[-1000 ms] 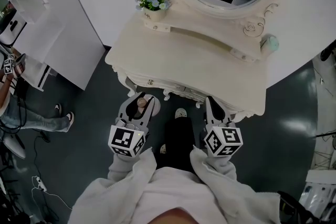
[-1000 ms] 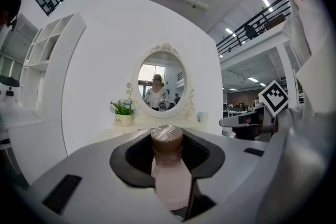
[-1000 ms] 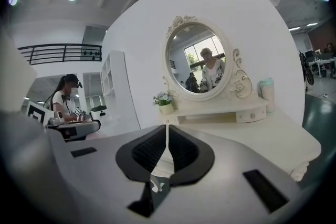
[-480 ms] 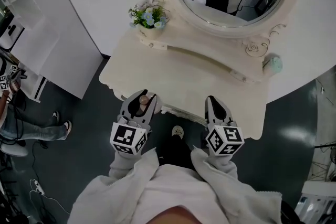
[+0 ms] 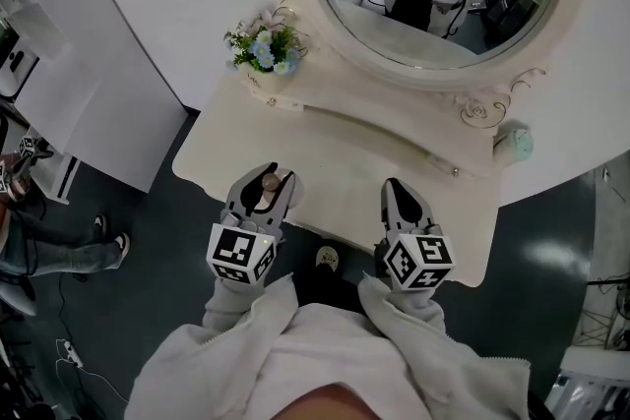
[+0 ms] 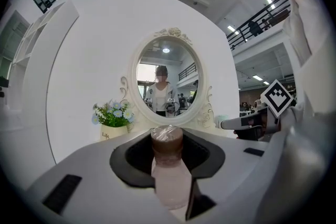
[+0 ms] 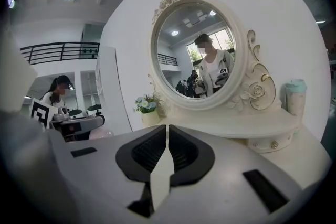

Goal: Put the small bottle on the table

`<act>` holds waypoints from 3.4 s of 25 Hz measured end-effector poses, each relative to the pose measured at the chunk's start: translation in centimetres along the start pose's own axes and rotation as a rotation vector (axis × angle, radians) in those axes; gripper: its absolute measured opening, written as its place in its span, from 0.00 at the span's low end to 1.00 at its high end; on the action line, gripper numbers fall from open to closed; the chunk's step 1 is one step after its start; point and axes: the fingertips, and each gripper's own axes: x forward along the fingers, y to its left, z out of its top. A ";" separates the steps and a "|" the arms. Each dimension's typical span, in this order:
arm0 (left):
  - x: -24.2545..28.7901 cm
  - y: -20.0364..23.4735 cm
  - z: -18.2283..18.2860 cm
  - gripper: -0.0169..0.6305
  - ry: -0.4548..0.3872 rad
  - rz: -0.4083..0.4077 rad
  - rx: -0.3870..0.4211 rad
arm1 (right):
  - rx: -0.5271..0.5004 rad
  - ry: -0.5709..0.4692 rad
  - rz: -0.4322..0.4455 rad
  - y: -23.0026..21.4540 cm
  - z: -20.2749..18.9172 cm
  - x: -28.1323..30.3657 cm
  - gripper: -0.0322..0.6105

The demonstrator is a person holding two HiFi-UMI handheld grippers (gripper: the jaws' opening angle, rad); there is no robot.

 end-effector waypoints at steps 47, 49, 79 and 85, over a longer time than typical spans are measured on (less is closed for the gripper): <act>20.9 8.4 -12.3 0.24 0.154 0.201 0.031 | 0.015 0.266 0.059 -7.4 -5.8 9.4 0.11; 21.3 8.8 -12.4 0.24 0.154 0.209 0.033 | 0.015 0.272 0.064 -7.5 -6.0 9.5 0.11; 19.0 8.2 -12.0 0.56 0.143 0.152 0.046 | 0.033 0.242 0.053 -5.0 -5.9 9.0 0.11; 16.2 9.2 -10.9 0.56 0.160 0.149 -0.009 | 0.048 0.210 0.026 -3.5 -5.0 8.5 0.11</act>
